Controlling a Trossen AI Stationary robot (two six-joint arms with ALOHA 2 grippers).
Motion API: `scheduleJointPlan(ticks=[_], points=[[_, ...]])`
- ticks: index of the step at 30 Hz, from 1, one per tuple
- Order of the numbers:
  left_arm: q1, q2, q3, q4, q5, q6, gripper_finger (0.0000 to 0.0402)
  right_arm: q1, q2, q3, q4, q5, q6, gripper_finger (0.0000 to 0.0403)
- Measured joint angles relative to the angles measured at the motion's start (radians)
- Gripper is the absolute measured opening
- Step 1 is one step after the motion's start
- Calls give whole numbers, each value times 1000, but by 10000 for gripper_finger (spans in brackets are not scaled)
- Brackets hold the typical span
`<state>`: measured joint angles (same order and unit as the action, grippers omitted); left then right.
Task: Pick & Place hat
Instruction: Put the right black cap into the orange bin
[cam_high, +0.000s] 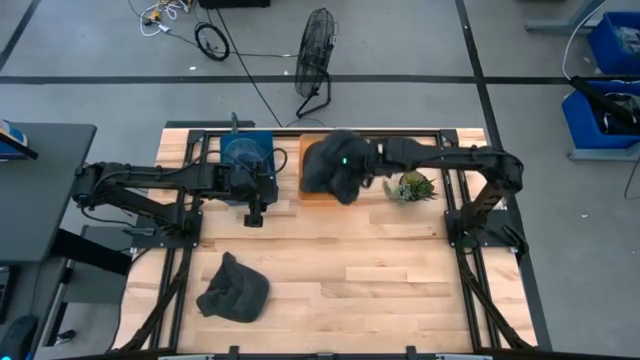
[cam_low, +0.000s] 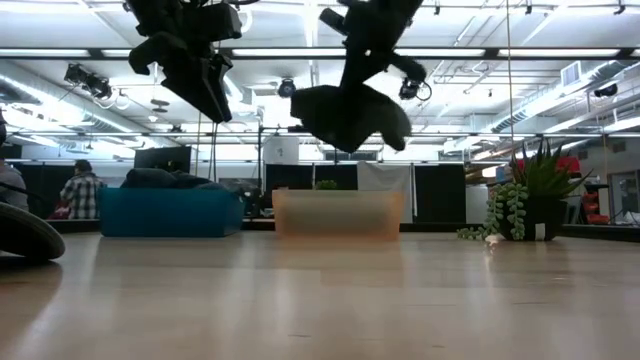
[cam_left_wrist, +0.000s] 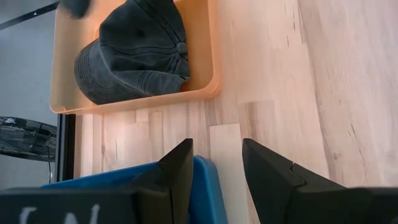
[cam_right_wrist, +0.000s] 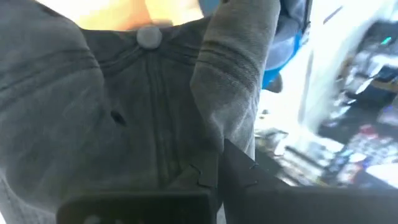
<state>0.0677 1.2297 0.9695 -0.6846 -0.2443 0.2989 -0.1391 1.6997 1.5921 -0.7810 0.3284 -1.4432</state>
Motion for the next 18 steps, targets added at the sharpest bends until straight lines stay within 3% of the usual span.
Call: scheduleJointPlan(ticks=[4, 9, 18], points=[[0, 0, 0, 0, 0, 0, 142, -66, 13, 1, 42, -62, -174, 1], [0, 0, 0, 1, 0, 0, 142, -122, 54, 1, 43, -199, -201, 1], [1, 0, 0, 13, 0, -23, 142, -164, 194, 1, 83, -217, -343, 1]])
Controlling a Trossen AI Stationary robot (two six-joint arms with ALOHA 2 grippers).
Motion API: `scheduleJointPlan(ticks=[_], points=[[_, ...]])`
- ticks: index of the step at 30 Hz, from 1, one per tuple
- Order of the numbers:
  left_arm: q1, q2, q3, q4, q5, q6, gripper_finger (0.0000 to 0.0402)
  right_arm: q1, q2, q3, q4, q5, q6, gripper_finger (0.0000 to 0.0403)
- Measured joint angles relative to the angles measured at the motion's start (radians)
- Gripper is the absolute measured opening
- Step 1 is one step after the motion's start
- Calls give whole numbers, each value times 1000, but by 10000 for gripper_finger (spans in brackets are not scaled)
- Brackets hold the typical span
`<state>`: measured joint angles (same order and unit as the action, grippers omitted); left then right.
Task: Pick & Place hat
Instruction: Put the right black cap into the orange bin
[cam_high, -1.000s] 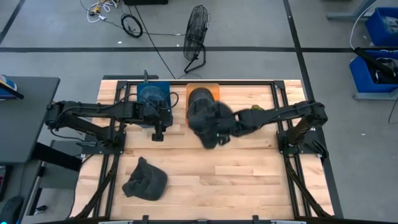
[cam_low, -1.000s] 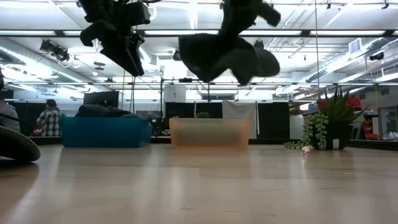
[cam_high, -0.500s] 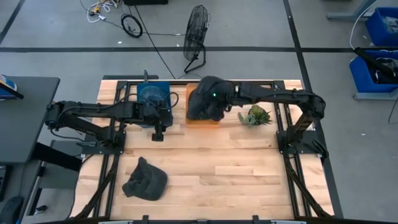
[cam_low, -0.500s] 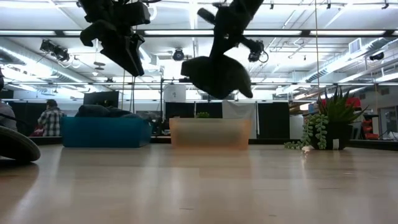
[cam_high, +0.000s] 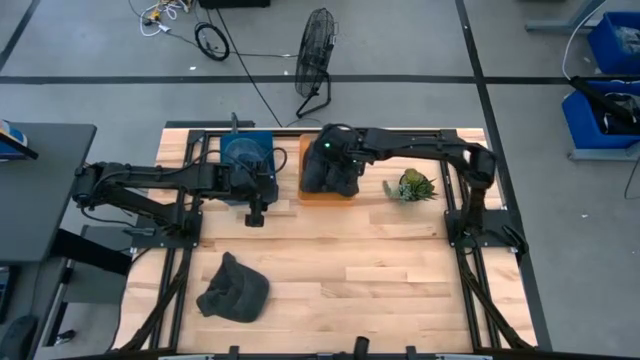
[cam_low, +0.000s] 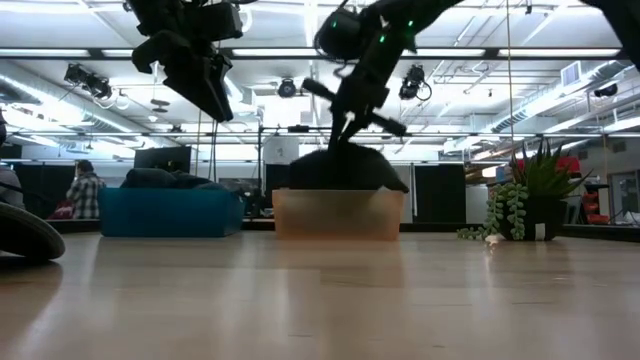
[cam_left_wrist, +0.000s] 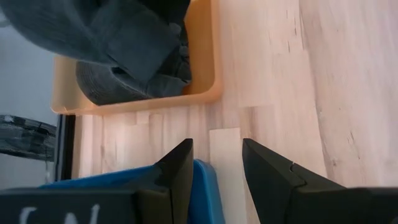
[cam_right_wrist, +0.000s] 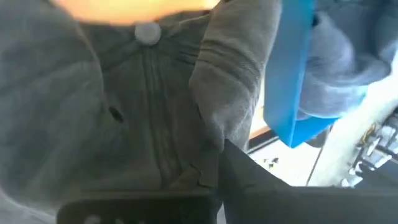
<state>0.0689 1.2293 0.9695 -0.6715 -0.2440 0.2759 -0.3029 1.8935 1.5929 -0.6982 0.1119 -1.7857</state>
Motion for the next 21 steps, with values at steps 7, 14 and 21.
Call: scheduleJointPlan(ticks=[7, 14, 21], points=[[0, 0, 0, -7, 0, -29, 142, -7, 75, 0, 81, -1, -89, 2], [0, 0, 0, -12, 0, -38, 142, 7, 82, 0, 135, -36, -164, 8], [0, 0, 0, -14, 0, -57, 142, 26, 77, 0, 170, -26, -176, 7]])
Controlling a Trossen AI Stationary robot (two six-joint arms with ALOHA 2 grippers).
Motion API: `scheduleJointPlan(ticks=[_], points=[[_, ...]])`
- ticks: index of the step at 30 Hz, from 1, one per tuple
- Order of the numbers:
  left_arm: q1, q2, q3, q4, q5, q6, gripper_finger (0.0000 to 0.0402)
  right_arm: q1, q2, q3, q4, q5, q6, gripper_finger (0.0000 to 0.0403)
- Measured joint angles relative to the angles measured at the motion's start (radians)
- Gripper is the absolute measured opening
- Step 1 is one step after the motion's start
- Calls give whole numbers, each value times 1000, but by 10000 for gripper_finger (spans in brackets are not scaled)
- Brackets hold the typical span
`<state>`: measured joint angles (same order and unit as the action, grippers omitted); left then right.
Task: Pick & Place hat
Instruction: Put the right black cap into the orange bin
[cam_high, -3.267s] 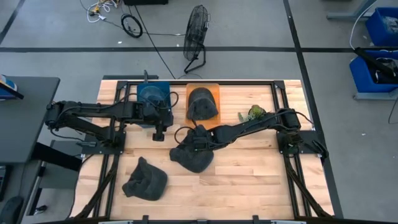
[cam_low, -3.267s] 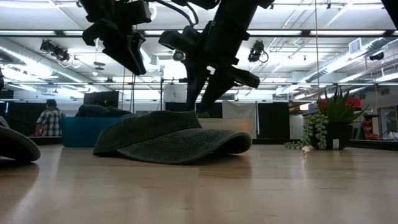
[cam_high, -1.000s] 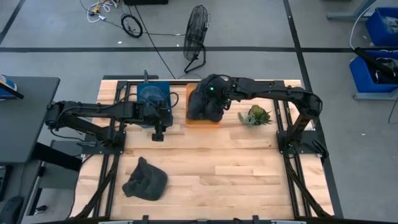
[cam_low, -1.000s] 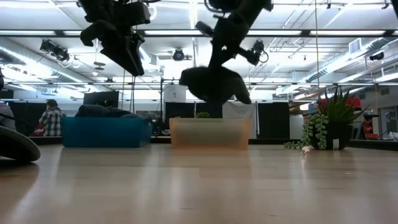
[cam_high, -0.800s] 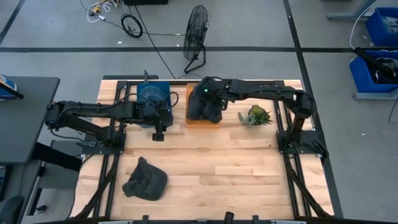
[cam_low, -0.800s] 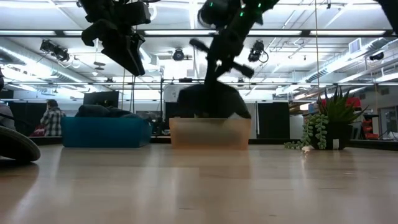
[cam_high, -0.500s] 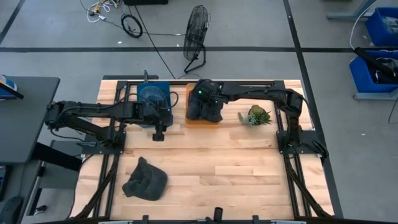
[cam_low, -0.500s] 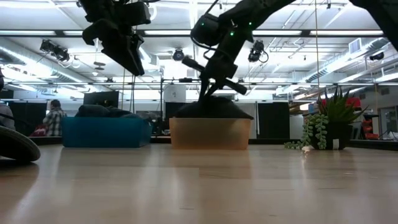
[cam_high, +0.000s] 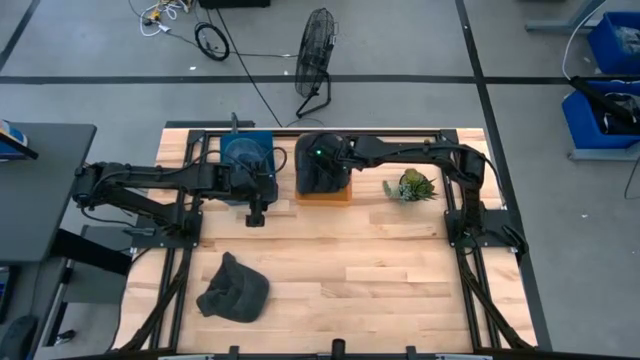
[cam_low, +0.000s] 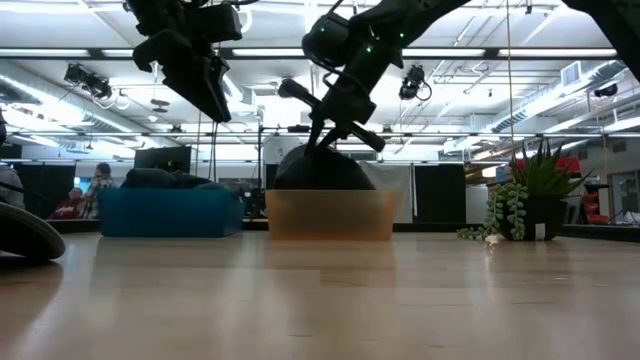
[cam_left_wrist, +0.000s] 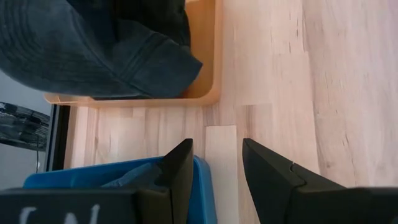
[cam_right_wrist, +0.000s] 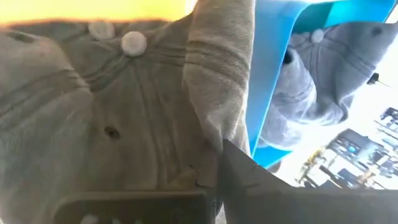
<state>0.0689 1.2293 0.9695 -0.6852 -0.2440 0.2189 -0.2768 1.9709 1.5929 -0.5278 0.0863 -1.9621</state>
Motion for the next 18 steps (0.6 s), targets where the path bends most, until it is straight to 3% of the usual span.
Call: scheduleJointPlan(ticks=[4, 13, 18], points=[[0, 0, 0, -1, 0, 0, 142, -4, 0, 0, -6, -74, 69, 7], [0, 0, 0, -1, 0, 0, 142, -27, 0, 0, -34, 37, 339, 12], [0, 0, 0, -1, 0, 0, 142, -37, -2, 0, -67, 9, 381, 35]])
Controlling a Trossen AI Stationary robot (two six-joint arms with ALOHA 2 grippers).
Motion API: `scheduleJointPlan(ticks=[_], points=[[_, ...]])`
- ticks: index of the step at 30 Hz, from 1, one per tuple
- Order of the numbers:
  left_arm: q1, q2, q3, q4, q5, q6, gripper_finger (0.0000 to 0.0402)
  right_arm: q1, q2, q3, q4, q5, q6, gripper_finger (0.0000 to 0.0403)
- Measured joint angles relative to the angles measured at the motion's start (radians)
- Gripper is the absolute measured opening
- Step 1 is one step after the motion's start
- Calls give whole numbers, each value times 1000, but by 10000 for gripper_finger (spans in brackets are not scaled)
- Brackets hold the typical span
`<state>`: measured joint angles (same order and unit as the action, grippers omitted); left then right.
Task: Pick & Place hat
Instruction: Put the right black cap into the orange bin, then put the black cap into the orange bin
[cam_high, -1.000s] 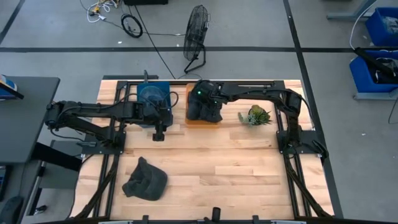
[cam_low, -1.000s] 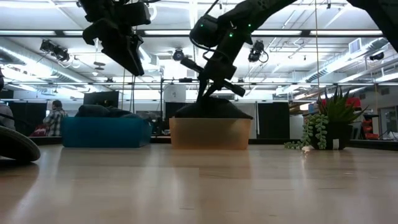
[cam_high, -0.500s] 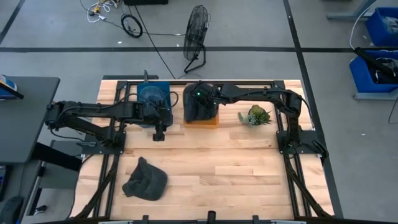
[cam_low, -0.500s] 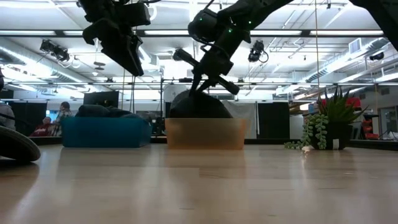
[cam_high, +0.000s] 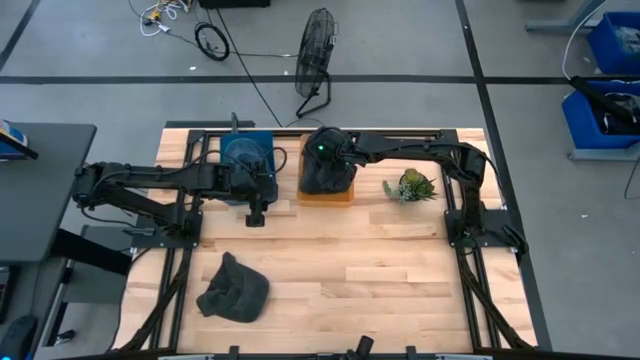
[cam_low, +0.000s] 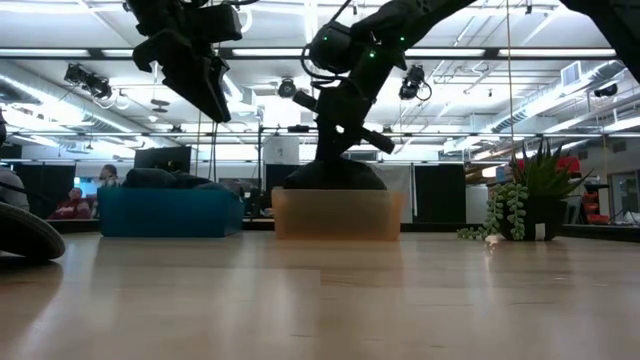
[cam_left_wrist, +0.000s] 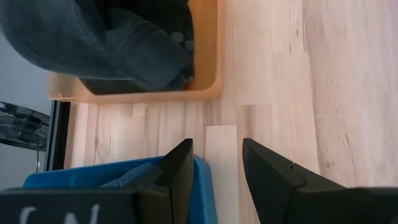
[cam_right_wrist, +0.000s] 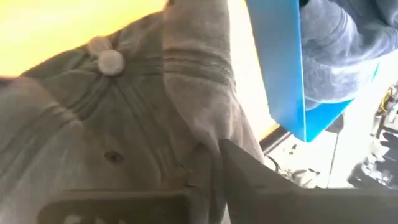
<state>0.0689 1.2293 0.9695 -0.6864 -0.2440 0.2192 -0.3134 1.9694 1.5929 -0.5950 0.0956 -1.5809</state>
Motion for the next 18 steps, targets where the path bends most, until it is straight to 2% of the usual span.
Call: scheduleJointPlan(ticks=[9, 13, 16, 18], points=[[0, 0, 0, 0, 0, 0, 142, 1, 0, 0, 8, 8, 55, 94], [0, 0, 0, 0, 10, -8, 142, 16, -6, 0, 6, 89, 58, 113], [-7, 0, 0, -3, 68, -37, 142, 40, -27, 0, -9, 150, 70, 119], [-28, -1, 0, -31, 102, -37, 142, 54, -55, 0, -22, 153, 111, 120]])
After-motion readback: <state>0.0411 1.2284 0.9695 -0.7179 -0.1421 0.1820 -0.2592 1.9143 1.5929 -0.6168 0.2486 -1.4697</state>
